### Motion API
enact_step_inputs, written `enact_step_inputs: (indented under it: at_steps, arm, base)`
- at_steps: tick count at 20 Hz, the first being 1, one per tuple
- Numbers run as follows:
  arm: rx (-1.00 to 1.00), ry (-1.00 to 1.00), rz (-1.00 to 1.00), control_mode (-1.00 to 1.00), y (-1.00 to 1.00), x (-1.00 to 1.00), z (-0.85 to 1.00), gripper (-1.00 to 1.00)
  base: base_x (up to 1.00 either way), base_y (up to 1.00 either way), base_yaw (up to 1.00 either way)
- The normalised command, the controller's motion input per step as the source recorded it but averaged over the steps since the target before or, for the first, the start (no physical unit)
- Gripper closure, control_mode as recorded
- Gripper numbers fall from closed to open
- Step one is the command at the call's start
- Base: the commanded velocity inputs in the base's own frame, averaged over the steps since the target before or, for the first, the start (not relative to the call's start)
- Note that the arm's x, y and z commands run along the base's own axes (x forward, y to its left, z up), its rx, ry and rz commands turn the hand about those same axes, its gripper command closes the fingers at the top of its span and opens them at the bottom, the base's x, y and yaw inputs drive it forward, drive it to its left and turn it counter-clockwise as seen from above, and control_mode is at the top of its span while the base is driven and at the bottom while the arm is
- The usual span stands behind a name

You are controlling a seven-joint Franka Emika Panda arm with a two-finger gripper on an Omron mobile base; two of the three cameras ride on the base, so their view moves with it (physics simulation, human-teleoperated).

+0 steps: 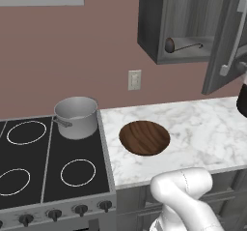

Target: Open the cabinet and move the ladle to the pot. Then close the cabinet.

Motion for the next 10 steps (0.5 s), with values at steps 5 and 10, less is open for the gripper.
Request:
enact_step_inputs:
  at_steps: [5, 10]
  arm:
    - [0.00, -0.10, -0.06, -1.00, -0.07, -0.75, 0.00, -1.00]
    - [-0.11, -0.03, -0.08, -1.00, 0.31, -0.45, 0.00, -1.00]
  base:
    - [0.00, 0.00, 0.00]
    - [0.00, 0.00, 0.00]
